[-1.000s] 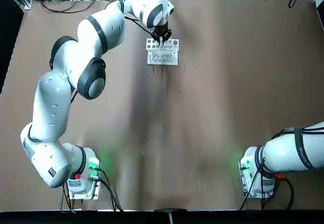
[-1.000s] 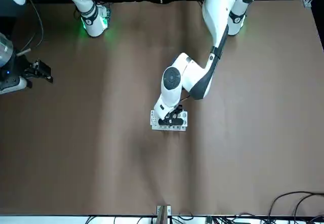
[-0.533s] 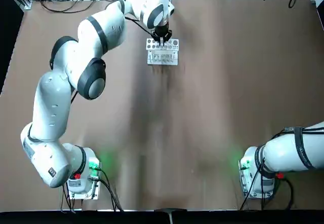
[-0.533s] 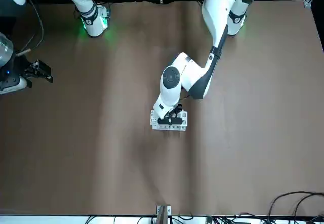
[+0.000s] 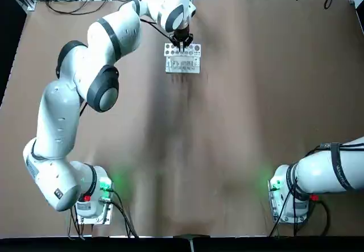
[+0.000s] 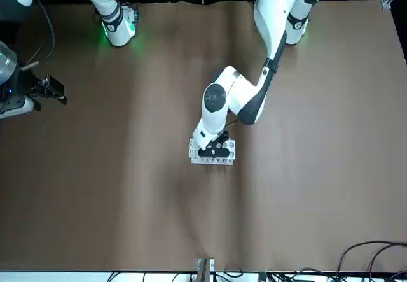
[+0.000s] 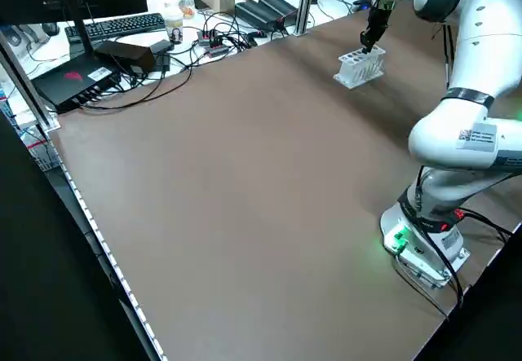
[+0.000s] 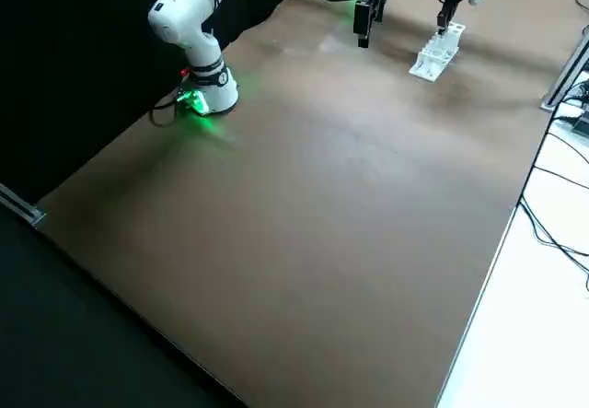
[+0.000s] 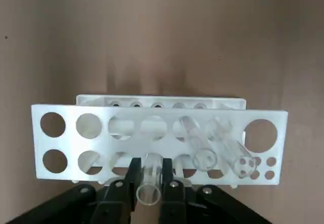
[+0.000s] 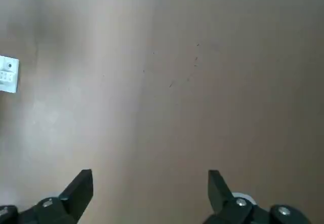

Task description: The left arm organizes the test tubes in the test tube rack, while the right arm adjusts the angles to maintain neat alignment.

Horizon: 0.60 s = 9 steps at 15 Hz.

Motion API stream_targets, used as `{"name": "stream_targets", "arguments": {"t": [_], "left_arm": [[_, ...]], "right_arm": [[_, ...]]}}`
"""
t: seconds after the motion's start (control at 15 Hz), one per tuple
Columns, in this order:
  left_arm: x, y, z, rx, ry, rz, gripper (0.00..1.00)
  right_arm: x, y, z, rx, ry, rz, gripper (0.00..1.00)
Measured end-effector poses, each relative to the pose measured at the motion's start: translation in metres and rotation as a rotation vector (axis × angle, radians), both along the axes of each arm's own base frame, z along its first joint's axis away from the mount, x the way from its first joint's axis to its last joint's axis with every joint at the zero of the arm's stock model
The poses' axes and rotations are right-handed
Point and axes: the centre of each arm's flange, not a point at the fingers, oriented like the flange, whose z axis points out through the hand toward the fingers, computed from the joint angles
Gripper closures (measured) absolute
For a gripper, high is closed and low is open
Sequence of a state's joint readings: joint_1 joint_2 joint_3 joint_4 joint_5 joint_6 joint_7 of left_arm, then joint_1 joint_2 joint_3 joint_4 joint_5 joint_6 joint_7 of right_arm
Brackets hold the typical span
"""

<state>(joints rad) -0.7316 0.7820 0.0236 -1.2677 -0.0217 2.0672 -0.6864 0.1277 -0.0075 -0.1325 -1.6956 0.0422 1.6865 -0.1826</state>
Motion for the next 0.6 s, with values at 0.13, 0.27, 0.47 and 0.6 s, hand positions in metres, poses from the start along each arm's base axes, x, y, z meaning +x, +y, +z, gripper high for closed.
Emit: {"name": "stream_targets", "arguments": {"t": [0.13, 0.27, 0.47, 0.6], "left_arm": [[0.0003, 0.0003, 0.0001, 0.0, 0.0, 0.001, 0.76], [0.0007, 0.0006, 0.0002, 0.0, -0.001, 0.001, 0.77], [0.0009, 0.0008, 0.0003, 0.0, -0.001, 0.002, 0.78], [0.0009, 0.0008, 0.0003, 0.0, -0.001, 0.002, 0.79]], "right_arm": [[0.0, 0.0, 0.0, 0.0, 0.0, 0.0, 0.0], [0.0, 0.0, 0.0, 0.0, 0.0, 0.0, 0.0], [0.0, 0.0, 0.0, 0.0, 0.0, 0.0, 0.0], [0.0, 0.0, 0.0, 0.0, 0.0, 0.0, 0.0]]}}
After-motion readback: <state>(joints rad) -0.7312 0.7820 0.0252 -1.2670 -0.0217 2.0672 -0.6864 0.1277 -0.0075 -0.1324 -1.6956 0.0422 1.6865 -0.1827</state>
